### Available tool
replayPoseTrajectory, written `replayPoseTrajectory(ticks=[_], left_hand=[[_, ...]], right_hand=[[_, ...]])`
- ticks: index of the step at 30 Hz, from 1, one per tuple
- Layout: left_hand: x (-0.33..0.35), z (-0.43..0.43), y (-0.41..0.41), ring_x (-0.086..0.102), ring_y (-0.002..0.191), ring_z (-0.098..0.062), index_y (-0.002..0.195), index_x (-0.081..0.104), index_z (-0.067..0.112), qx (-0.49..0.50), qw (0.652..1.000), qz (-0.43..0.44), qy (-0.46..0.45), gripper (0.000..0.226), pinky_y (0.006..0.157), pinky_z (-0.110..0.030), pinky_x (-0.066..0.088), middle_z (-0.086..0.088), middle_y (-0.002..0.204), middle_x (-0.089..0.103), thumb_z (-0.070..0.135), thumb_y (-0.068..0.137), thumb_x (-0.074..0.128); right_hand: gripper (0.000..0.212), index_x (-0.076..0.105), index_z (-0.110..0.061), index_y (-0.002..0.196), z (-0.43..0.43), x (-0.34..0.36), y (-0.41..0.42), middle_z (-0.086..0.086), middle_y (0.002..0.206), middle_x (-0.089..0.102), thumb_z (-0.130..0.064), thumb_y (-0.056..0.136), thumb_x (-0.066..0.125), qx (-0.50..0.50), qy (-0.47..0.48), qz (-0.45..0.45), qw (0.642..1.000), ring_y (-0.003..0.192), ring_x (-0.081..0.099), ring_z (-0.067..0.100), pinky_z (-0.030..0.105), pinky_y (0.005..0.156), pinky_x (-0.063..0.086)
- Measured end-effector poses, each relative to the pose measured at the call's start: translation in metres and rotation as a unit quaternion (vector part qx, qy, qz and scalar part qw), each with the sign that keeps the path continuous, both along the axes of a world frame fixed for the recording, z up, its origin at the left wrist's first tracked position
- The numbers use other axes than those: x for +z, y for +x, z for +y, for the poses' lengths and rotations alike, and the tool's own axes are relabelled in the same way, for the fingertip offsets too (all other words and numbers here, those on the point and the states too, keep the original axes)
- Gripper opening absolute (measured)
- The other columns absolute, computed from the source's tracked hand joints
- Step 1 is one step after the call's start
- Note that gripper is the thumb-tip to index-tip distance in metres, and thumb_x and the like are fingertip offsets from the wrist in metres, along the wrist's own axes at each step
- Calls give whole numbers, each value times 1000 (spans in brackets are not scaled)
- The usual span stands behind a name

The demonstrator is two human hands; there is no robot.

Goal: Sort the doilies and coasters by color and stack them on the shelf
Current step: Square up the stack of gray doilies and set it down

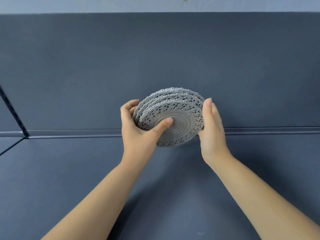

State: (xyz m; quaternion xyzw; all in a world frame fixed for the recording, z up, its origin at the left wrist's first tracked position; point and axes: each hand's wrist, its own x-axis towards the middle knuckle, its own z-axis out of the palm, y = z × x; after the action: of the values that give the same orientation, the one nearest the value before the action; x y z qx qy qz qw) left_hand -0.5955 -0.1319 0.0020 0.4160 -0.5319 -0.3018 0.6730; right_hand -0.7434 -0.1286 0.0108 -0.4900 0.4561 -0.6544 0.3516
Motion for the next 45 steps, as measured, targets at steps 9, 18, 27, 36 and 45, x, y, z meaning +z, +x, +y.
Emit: replayPoseTrajectory(ticks=[9,18,27,36,45], left_hand=[[-13,-14,5,58,109,-7,115,44,35,-50,990,-71,115,80,97,-39,49,12,117,59,23,50,90],[-12,-12,4,55,114,-13,128,32,30,-74,986,-101,106,96,100,-39,47,4,126,54,27,51,87],[-7,0,-2,59,95,-1,114,44,27,-38,997,-62,11,62,87,-31,52,12,105,58,13,69,84],[-15,-30,20,45,121,-9,138,37,33,-44,983,-135,113,89,103,-31,40,12,133,43,22,65,86],[-4,-21,20,35,123,12,139,33,18,1,975,-201,-98,82,104,-9,27,12,129,39,12,72,80]], right_hand=[[51,42,-35,112,-9,-13,6,-22,116,50,-76,83,32,64,117,0,991,115,45,4,33,103,32],[45,55,-35,97,-5,-10,2,-10,118,59,-72,85,31,31,95,-10,995,119,51,13,40,107,36],[58,65,-19,95,4,-2,5,-2,99,73,-62,93,25,72,42,-116,990,102,66,13,35,99,46],[40,66,-23,97,-2,-10,3,-11,91,74,-51,97,37,164,162,-95,968,87,68,1,22,80,50],[39,52,-30,112,-3,-13,5,-9,122,63,-53,81,57,109,52,-26,992,119,55,11,46,108,38]])
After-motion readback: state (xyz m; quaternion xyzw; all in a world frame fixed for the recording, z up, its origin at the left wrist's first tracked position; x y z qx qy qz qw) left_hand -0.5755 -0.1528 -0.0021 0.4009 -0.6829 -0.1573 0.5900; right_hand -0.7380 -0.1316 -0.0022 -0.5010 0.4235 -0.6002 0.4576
